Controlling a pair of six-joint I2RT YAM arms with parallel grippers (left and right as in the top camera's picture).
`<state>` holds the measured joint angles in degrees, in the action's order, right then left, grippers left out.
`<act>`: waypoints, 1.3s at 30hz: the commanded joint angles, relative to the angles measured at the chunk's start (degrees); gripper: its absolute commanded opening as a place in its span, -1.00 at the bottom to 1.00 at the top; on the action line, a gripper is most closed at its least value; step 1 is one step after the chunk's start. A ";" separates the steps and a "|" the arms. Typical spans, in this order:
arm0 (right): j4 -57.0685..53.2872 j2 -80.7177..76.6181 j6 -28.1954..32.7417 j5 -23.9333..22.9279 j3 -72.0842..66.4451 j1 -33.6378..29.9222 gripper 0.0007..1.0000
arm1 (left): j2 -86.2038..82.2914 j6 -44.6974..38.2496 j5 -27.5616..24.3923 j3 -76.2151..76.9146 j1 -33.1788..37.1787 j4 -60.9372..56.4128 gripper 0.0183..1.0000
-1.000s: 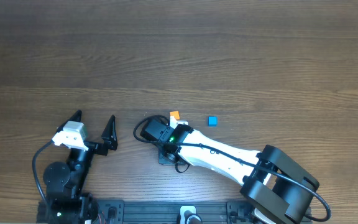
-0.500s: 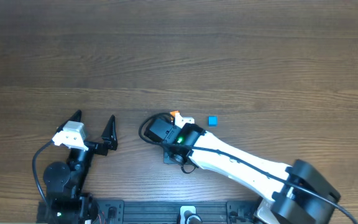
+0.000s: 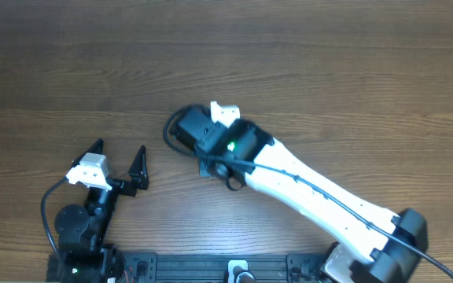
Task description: Stack Cubes
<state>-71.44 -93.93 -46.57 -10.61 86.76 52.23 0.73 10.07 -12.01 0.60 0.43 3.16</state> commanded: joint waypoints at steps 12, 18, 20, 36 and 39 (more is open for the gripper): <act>1.40 -12.98 5.57 -0.76 6.25 -5.73 -0.98 | -0.39 -0.85 0.28 -0.26 -0.22 0.09 1.00; 3.10 -14.56 6.86 1.03 6.25 -7.17 -0.98 | -0.39 -0.85 0.28 -0.26 -0.22 0.09 0.99; 3.10 -14.99 6.84 1.33 6.25 -7.39 -0.98 | -0.39 -0.85 0.31 -0.28 -0.22 0.09 1.00; 3.50 -16.33 6.82 3.17 6.23 -7.34 -0.98 | -0.39 -0.85 0.31 -0.28 -0.22 0.09 1.00; 3.52 -17.07 6.82 3.56 6.23 -7.37 -0.98 | -0.39 -0.85 0.31 -0.26 -0.22 0.09 0.99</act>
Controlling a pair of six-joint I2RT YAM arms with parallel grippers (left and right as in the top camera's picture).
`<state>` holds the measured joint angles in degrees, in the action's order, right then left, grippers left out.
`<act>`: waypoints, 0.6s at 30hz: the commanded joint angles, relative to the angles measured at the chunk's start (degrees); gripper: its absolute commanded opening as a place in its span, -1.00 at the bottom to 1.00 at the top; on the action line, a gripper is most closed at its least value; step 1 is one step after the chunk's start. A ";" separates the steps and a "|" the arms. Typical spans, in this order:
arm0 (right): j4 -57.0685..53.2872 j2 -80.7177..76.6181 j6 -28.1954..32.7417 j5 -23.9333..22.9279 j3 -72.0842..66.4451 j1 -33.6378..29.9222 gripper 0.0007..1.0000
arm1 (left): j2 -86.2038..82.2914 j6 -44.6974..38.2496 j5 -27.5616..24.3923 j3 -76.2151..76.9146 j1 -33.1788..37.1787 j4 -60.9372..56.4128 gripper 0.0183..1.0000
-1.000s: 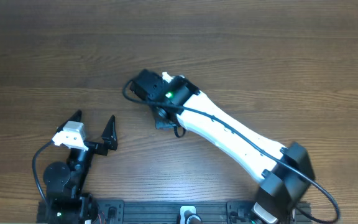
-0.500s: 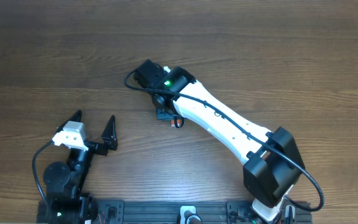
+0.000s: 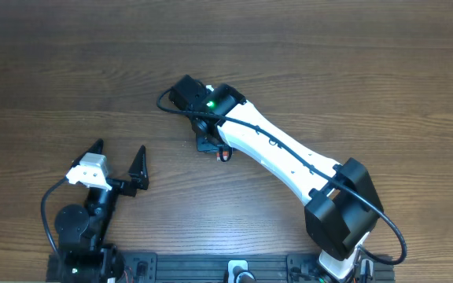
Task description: Stack Cubes
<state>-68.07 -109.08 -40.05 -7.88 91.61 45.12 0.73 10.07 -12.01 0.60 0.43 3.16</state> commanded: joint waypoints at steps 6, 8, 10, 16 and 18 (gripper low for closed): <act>0.66 -2.69 0.28 0.76 1.38 -0.26 -0.98 | -0.39 -0.85 0.31 -0.26 -0.22 0.09 1.00; 0.85 -2.69 0.28 0.76 1.38 -0.26 -0.98 | -0.39 -0.85 0.31 -0.28 -0.22 0.09 1.00; 0.87 -2.71 0.28 0.76 1.38 -0.31 -0.98 | -0.39 -0.85 0.31 -0.28 -0.22 0.09 1.00; 1.05 -2.71 0.28 0.74 1.38 -0.31 -0.98 | -0.39 -0.85 0.28 -0.26 -0.22 0.09 1.00; 1.03 -2.71 0.28 0.74 1.38 -0.31 -0.95 | -0.39 -0.85 0.31 -0.28 -0.22 0.09 1.00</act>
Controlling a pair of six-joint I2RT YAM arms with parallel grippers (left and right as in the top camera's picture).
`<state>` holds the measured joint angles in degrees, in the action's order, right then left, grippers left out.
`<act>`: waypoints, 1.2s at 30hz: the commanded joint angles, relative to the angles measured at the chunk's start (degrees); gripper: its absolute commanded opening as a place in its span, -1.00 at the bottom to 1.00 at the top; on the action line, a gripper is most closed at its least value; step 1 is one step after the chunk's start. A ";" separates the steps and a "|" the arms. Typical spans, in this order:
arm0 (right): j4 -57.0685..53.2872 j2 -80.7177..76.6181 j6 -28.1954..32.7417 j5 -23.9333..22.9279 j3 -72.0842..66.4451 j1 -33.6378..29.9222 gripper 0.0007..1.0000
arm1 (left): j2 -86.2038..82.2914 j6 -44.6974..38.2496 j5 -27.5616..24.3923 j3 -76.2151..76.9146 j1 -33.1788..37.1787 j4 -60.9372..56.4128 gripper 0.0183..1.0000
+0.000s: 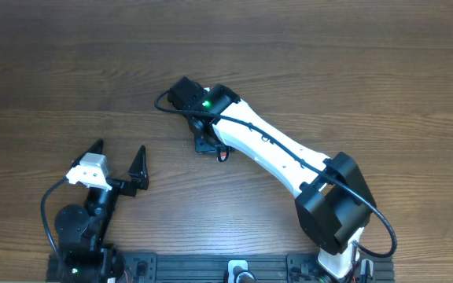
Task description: Stack Cubes
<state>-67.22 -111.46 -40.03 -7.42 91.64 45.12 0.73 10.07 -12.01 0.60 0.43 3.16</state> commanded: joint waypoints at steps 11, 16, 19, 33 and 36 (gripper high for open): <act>0.37 -0.33 0.26 0.28 1.36 -0.31 -0.83 | -0.39 -0.85 0.31 -0.28 -0.22 0.09 1.00; 0.61 -0.33 0.26 0.28 1.36 -0.31 -0.82 | -0.39 -0.85 0.31 -0.26 -0.22 0.09 1.00; 0.59 -0.37 0.28 0.28 1.33 -0.31 -0.79 | -0.39 -0.85 0.31 -0.26 -0.22 0.09 1.00; 0.63 -1.75 0.26 0.52 1.31 -0.31 -0.32 | -0.39 -0.85 0.31 -0.26 -0.22 0.09 1.00; 0.61 -1.75 0.26 0.50 1.31 -0.31 -0.20 | -0.39 -0.85 0.31 -0.26 -0.22 0.09 0.99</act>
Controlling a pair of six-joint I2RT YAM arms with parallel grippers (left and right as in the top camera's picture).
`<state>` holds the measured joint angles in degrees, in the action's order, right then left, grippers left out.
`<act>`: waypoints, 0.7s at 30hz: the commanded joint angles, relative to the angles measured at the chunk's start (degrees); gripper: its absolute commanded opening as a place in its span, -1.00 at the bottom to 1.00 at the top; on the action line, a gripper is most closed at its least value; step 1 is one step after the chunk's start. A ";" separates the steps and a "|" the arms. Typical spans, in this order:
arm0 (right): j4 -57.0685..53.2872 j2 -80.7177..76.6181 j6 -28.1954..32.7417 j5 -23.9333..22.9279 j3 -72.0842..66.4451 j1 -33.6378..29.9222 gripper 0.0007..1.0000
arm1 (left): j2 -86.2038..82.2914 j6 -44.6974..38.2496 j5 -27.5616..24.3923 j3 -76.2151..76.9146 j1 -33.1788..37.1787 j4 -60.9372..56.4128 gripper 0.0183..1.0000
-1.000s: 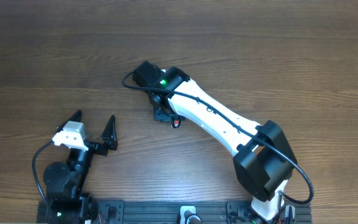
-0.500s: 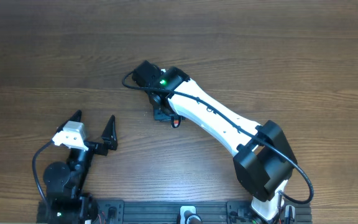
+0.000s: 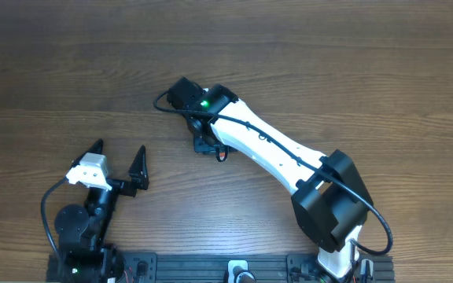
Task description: Stack Cubes
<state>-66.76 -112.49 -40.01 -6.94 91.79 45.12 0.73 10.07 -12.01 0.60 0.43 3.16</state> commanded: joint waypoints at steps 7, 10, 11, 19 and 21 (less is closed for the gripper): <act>0.17 -0.72 0.24 0.00 1.16 -0.33 0.39 | -0.39 -0.85 0.31 -0.28 -0.22 0.09 1.00; 0.59 -0.59 0.26 0.00 1.22 -0.68 0.65 | -0.39 -0.85 0.28 -0.26 -0.22 0.09 0.99; 0.66 -0.35 0.26 -0.04 1.38 -0.92 0.70 | -0.39 -0.85 0.31 -0.28 -0.22 0.09 0.99; -2.29 5.42 1.60 -0.48 7.19 -4.02 0.84 | -0.39 -0.85 0.31 -0.26 -0.22 0.09 1.00; -4.72 7.85 2.38 -0.70 8.63 -5.03 0.89 | -0.39 -0.85 0.31 -0.28 -0.22 0.09 1.00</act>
<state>-69.80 -110.45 -38.76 -6.61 96.99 41.52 0.73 10.07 -12.01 0.60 0.43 3.18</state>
